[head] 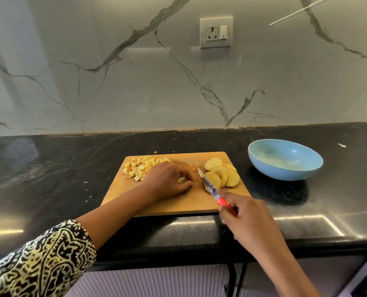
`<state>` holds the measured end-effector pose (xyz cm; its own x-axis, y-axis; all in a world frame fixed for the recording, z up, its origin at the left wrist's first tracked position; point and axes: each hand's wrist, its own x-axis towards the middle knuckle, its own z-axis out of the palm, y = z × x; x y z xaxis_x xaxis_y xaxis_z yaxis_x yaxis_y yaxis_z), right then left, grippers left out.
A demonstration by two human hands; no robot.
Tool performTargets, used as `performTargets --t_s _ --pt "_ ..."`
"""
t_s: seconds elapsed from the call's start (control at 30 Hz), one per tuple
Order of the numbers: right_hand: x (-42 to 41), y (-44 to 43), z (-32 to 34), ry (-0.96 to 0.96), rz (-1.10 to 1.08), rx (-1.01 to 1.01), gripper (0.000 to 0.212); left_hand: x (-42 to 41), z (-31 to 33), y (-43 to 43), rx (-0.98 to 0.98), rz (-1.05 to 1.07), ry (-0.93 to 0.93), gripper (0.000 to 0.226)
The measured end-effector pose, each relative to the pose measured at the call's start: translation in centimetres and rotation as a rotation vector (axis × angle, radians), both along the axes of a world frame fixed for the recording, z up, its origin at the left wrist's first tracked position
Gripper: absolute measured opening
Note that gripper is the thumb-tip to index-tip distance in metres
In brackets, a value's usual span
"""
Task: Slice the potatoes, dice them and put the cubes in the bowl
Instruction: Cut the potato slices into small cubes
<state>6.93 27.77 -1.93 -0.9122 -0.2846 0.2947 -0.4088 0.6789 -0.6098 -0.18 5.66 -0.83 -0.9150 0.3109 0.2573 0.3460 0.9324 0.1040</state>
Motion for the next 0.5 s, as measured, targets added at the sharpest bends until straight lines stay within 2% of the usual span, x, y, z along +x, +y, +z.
performTargets --t_s 0.1,0.23,0.5 --pt "0.0 -0.1 0.0 -0.004 0.004 -0.006 0.042 -0.5 0.6 -0.6 0.003 -0.068 -0.102 0.025" --pt "0.1 0.1 0.1 0.012 -0.005 0.019 0.043 -0.9 2.0 -2.7 -0.013 -0.2 -0.312 0.033" --pt "0.3 -0.5 0.2 0.055 0.025 0.113 0.043 -1.4 1.8 -3.6 -0.025 -0.186 -0.222 0.03"
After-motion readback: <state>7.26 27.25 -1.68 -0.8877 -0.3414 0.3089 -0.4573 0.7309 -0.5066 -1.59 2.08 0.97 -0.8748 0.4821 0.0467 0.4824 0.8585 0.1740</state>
